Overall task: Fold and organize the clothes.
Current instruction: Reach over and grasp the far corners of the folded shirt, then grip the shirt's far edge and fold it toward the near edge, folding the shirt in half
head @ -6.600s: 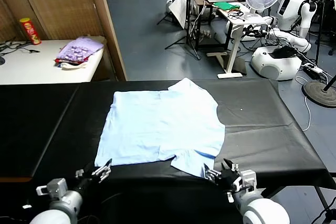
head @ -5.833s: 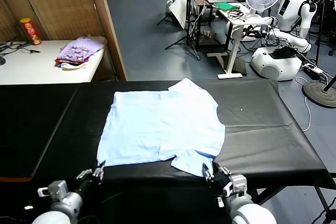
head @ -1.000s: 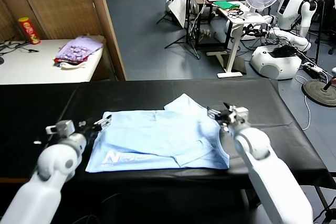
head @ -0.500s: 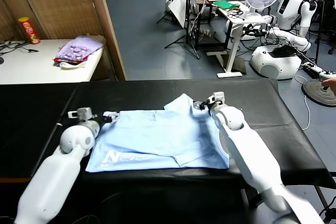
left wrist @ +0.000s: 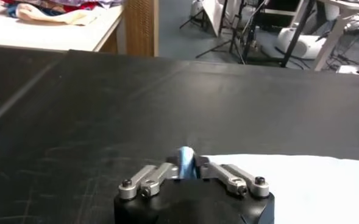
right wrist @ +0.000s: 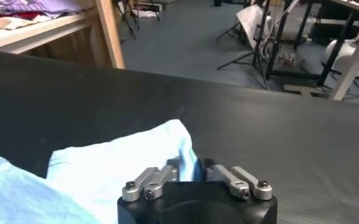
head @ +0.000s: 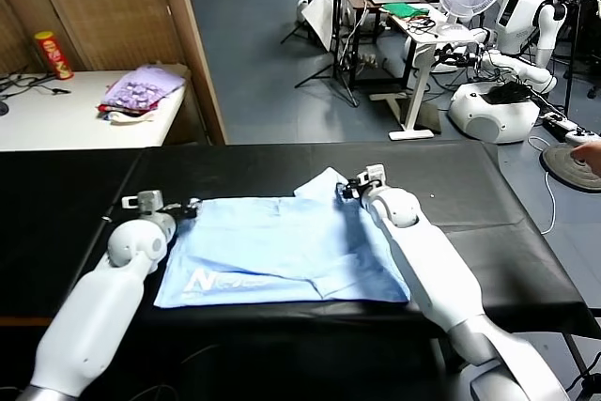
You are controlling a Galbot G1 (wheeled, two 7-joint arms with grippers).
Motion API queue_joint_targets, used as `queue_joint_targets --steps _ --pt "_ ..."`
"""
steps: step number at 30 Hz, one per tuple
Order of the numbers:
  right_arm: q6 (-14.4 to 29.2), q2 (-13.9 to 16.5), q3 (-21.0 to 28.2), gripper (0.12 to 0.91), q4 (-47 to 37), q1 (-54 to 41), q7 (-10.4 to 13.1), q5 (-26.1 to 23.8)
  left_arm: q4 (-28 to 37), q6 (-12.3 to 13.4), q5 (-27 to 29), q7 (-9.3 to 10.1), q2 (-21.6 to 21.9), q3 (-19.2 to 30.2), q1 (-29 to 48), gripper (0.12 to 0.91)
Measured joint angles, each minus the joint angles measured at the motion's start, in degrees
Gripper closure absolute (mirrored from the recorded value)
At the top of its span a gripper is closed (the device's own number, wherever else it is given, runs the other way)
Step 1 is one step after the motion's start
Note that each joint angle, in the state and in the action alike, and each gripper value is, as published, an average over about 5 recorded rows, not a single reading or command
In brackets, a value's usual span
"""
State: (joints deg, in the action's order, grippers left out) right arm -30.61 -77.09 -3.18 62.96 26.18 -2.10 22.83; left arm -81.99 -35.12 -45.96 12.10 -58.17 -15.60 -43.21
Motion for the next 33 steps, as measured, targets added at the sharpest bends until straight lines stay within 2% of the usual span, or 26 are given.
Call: queue_joint_targets --steps 6,14,19,27,33 --pt "3.25 0.93 -1.70 0.890 3.07 1.96 0.40 0.48 -1.04 1.59 0.68 -0.02 -0.15 -0.78 -0.42 0.902" --pt "4.05 5.46 -5.12 0.899 15.12 8.13 0.25 4.02 -6.68 2.55 0.84 0.66 1.09 -3.09 -3.40 0.902" --pt "1.42 9.47 -7.64 0.900 24.29 13.66 1.01 6.13 -12.46 3.12 0.94 1.30 2.46 -5.42 -7.60 0.902" --pt "-4.74 15.23 -10.72 0.900 37.61 22.48 5.14 11.59 -22.92 3.64 1.50 2.42 4.62 -9.98 -17.44 0.902" --pt "-8.58 17.33 -12.21 0.900 44.57 28.31 5.58 11.63 -28.82 4.00 3.46 2.00 4.46 -13.08 -23.94 0.902"
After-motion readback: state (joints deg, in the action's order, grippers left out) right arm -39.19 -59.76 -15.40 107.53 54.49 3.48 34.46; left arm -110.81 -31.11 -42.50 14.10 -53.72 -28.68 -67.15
